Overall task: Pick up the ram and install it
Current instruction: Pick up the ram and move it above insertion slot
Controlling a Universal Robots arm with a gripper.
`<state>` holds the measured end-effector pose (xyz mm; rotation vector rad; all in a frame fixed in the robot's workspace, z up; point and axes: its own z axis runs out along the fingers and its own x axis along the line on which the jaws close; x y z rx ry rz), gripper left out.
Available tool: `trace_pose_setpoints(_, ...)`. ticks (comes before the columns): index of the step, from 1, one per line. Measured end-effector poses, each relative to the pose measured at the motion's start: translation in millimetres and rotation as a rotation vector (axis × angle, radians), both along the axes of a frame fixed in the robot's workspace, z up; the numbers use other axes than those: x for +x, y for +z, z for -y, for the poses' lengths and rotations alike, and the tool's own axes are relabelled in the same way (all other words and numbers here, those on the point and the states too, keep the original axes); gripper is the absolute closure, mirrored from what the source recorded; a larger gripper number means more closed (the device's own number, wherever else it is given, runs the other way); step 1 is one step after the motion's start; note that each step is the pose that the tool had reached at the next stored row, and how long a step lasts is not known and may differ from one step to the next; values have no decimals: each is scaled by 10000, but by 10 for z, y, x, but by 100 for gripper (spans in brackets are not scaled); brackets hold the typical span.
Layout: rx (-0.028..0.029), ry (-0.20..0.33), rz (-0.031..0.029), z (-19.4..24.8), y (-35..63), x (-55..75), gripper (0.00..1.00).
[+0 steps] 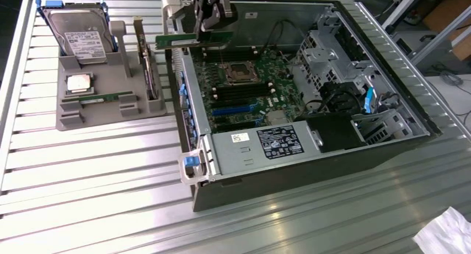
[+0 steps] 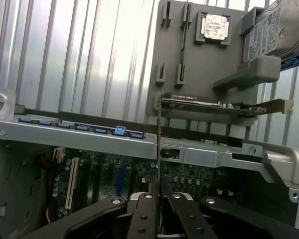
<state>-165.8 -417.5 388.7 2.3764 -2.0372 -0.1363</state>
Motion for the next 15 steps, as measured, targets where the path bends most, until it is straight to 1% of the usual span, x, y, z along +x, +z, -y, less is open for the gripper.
trace_pose_setpoints(7,0,0,-14,0,0,32,87)
trace_pose_setpoints(15,0,0,-44,0,0,90,87)
